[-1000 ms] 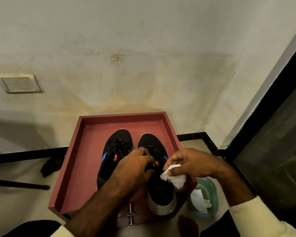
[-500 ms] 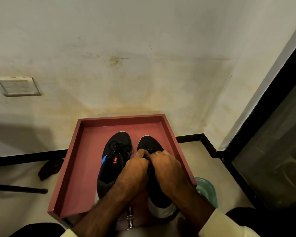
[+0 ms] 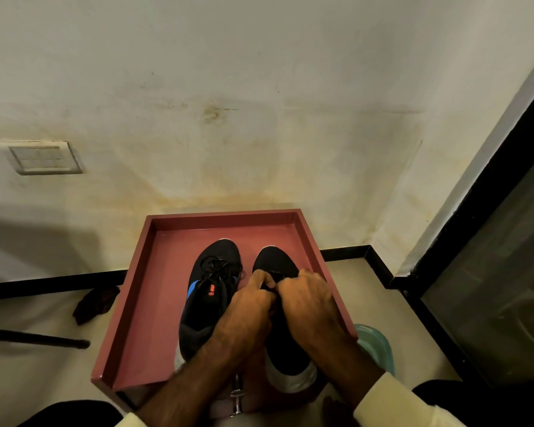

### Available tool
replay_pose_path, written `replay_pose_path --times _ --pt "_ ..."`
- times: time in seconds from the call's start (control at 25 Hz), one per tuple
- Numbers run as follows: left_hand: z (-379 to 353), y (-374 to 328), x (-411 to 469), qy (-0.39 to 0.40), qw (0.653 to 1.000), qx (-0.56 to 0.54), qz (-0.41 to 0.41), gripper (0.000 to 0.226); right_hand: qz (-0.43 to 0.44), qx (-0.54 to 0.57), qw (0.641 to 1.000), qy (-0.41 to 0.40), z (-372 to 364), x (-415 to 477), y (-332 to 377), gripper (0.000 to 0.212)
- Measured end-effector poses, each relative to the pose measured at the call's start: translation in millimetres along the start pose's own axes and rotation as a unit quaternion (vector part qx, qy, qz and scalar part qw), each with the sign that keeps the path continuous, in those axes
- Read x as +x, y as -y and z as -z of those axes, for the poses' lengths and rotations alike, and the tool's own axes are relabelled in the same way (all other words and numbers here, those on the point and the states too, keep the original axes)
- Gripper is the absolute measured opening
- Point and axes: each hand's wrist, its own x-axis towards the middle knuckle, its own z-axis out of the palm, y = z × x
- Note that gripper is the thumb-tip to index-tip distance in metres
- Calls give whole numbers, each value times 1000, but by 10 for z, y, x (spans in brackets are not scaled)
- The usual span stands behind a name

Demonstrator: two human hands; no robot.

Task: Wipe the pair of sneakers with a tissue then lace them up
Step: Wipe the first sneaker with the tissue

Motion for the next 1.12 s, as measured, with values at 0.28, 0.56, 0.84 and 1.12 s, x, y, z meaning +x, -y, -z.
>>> replay_pose_path --times 0.28,0.56,0.84,1.12 --pt "89 8 -19 17 999 14 35 11 43 222 974 12 -59 160 -316 25" --pt "118 35 9 11 999 -3 30 12 99 261 943 -180 -265 83 -331 19" --pt "184 -28 14 11 999 18 30 20 91 485 849 -188 -124 -47 -863 15" --pt "201 -76 51 -8 998 38 48 20 98 364 919 -115 -120 -99 -898 14"
